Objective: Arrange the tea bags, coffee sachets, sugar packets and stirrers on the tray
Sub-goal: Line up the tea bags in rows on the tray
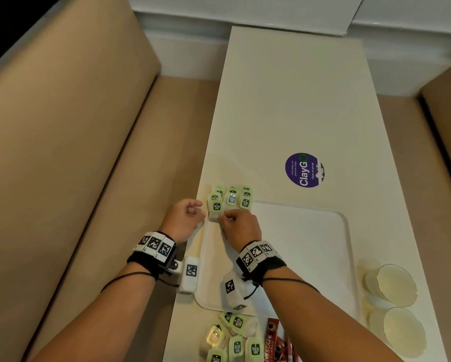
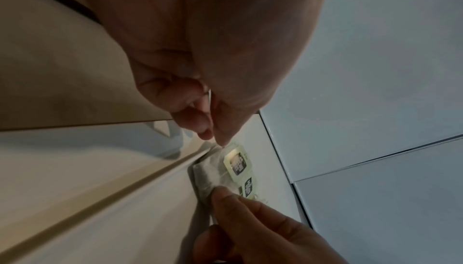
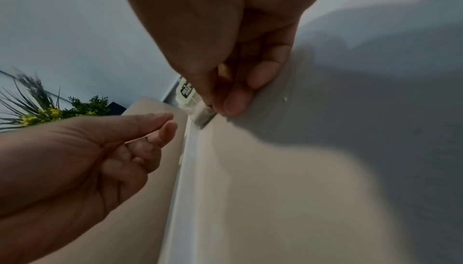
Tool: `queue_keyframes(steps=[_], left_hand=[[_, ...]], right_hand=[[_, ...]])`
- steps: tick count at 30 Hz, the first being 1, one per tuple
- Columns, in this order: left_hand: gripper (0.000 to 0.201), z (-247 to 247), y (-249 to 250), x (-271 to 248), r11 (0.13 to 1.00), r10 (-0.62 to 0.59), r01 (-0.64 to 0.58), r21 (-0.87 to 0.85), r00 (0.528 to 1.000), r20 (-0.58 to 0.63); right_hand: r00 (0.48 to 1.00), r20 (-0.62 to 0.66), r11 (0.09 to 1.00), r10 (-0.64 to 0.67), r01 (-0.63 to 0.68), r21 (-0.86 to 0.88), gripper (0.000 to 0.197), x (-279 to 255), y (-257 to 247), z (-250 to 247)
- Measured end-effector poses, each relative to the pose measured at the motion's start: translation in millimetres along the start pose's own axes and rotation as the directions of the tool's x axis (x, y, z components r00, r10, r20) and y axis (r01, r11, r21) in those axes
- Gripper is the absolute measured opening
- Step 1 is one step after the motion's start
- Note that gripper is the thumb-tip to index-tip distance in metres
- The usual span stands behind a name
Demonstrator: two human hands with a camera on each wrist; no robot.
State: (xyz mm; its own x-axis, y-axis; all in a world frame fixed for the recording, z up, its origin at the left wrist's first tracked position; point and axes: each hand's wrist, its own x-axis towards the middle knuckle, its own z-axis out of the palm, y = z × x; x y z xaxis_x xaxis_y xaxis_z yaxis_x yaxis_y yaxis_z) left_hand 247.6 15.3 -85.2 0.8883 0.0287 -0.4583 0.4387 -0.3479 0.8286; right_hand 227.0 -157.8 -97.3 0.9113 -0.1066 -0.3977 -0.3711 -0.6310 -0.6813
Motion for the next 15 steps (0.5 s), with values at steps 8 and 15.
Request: queue_keyframes(steps=[8,15], left_hand=[[0.03,9,-2,9,0.996,0.035,-0.033,0.078,0.999,-0.022],[0.039,13,0,15,0.991,0.046,-0.044,0.128,0.999,-0.011]], right_hand=[[0.997,-0.074,0.997,0.018,-0.011,0.082,0.025,-4,2,-4],[0.957,-0.267,0.973,0.111,-0.05,0.227,0.04,-3,27,-36]])
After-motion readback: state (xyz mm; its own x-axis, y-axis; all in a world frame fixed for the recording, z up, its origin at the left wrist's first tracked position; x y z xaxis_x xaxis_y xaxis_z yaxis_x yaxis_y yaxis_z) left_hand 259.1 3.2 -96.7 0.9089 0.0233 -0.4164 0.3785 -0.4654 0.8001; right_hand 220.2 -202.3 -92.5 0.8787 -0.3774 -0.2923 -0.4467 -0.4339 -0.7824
